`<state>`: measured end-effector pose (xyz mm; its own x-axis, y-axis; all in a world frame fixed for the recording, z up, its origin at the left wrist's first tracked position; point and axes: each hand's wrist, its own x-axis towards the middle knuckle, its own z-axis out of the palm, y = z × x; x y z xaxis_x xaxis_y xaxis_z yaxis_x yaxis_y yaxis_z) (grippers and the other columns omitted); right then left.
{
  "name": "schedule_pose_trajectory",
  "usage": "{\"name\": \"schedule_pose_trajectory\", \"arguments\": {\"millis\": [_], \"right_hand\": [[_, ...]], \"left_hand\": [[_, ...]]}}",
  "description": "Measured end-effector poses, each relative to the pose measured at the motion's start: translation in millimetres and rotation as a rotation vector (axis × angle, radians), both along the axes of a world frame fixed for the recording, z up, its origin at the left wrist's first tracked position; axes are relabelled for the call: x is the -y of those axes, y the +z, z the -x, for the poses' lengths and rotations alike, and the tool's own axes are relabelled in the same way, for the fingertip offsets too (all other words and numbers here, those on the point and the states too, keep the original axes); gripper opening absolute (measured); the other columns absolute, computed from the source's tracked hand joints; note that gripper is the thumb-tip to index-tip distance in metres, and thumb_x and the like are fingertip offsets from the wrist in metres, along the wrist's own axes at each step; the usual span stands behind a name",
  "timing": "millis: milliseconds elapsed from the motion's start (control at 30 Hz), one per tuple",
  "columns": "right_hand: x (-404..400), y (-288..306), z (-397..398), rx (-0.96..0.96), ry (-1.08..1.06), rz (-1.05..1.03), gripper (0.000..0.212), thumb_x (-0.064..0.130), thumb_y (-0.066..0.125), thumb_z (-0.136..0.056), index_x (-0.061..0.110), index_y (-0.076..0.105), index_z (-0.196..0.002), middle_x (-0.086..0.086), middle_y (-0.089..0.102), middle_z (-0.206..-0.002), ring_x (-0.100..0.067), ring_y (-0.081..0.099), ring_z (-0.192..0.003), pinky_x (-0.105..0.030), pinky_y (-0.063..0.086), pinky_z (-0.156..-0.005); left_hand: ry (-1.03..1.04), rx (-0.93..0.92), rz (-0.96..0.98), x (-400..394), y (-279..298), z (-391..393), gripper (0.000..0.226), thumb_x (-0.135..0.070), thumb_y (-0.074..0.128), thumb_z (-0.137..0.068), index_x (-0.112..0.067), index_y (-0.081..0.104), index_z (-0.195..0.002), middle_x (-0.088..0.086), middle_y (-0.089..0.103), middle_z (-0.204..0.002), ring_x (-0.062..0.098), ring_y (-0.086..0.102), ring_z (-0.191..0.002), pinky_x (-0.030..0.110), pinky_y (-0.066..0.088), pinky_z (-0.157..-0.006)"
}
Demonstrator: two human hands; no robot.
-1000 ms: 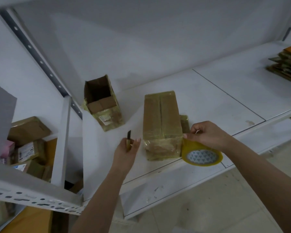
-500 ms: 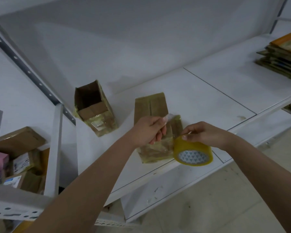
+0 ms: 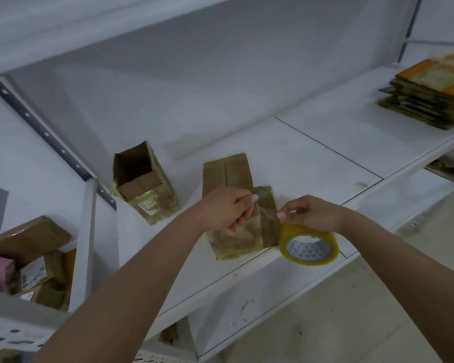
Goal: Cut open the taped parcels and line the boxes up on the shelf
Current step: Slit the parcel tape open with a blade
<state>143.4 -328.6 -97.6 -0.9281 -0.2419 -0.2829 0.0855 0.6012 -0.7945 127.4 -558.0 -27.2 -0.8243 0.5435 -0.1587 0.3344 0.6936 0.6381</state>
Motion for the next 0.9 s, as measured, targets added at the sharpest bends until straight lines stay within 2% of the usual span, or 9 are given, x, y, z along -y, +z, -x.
{"name": "schedule_pose_trajectory", "arguments": {"millis": [100,267,400,467,567,667,733,833,900], "right_hand": [[-1.6,2.6,-2.5,0.040,-0.032,0.042,0.018,0.040,0.063,-0.093,0.030,0.075,-0.100,0.009,0.070,-0.096,-0.011,0.065,-0.093,-0.027,0.049,-0.086],[-5.9,5.7,-6.7,-0.004,-0.079,0.028,0.017,0.031,0.064,-0.093,0.027,0.078,-0.102,0.004,0.072,-0.100,-0.013,0.064,-0.096,-0.029,0.051,-0.089],[-8.0,11.1,-7.1,-0.146,-0.124,-0.070,0.012,0.032,0.068,-0.089,0.033,0.079,-0.095,0.014,0.069,-0.088,-0.006,0.062,-0.090,-0.022,0.048,-0.078],[-7.9,15.3,-7.9,-0.187,-0.132,-0.101,0.012,0.033,0.068,-0.088,0.035,0.079,-0.093,0.017,0.067,-0.084,-0.003,0.060,-0.085,-0.023,0.049,-0.076],[-5.5,20.7,-10.3,-0.220,-0.132,-0.129,0.013,0.033,0.067,-0.087,0.033,0.079,-0.089,0.018,0.066,-0.080,-0.001,0.058,-0.080,-0.024,0.050,-0.073],[-6.5,21.3,-12.2,-0.217,-0.161,-0.094,0.012,0.031,0.068,-0.086,0.029,0.080,-0.087,0.016,0.068,-0.080,0.001,0.058,-0.079,-0.018,0.048,-0.067],[-11.8,19.1,-13.8,-0.175,-0.194,-0.044,0.012,0.031,0.069,-0.087,0.029,0.080,-0.090,0.018,0.065,-0.079,0.001,0.057,-0.079,-0.016,0.045,-0.065],[-18.8,14.1,-15.3,-0.115,-0.216,-0.007,0.013,0.032,0.070,-0.087,0.029,0.080,-0.094,0.019,0.064,-0.080,-0.002,0.057,-0.082,-0.022,0.047,-0.073],[-20.0,10.3,-15.4,-0.083,-0.227,0.021,0.012,0.032,0.071,-0.086,0.029,0.080,-0.093,0.016,0.066,-0.083,-0.007,0.059,-0.085,-0.027,0.049,-0.082]], "left_hand": [[-0.078,-0.092,0.101,-16.0,11.4,-0.1,0.045,-0.038,0.040,-0.103,-0.020,0.056,-0.065,-0.013,0.054,-0.052,0.001,0.049,-0.047,0.019,0.041,-0.055],[-0.174,-0.107,0.458,-32.5,12.8,-2.7,0.046,-0.039,0.035,-0.105,-0.024,0.049,-0.064,-0.009,0.051,-0.064,0.005,0.046,-0.060,0.027,0.033,-0.058],[-0.176,-0.115,0.633,-44.8,15.8,-3.8,0.045,-0.038,0.031,-0.106,-0.021,0.046,-0.067,-0.002,0.049,-0.073,0.009,0.046,-0.067,0.031,0.034,-0.064],[-0.166,-0.108,0.714,-53.0,16.6,-4.1,0.042,-0.037,0.030,-0.107,-0.015,0.051,-0.078,0.000,0.052,-0.083,0.014,0.051,-0.077,0.030,0.036,-0.070],[-0.116,-0.163,0.833,-63.1,10.5,-6.2,0.044,-0.039,0.028,-0.106,-0.010,0.061,-0.114,0.005,0.058,-0.108,0.024,0.058,-0.104,0.033,0.042,-0.080],[-0.093,-0.297,0.962,-68.9,6.3,-11.4,0.043,-0.038,0.030,-0.106,-0.014,0.063,-0.119,0.006,0.061,-0.117,0.023,0.060,-0.103,0.034,0.044,-0.074],[-0.091,-0.217,0.827,-62.6,9.8,-9.8,0.040,-0.037,0.031,-0.106,-0.013,0.064,-0.111,0.007,0.062,-0.104,0.020,0.058,-0.091,0.031,0.041,-0.072],[0.031,0.126,0.308,-34.6,17.8,-5.2,0.042,-0.037,0.035,-0.106,-0.015,0.056,-0.076,0.002,0.054,-0.068,0.012,0.050,-0.059,0.026,0.043,-0.060],[0.166,0.135,0.148,-26.0,14.6,-4.8,0.045,-0.042,0.037,-0.104,-0.017,0.052,-0.069,-0.005,0.054,-0.061,0.006,0.048,-0.049,0.022,0.045,-0.055]]}}
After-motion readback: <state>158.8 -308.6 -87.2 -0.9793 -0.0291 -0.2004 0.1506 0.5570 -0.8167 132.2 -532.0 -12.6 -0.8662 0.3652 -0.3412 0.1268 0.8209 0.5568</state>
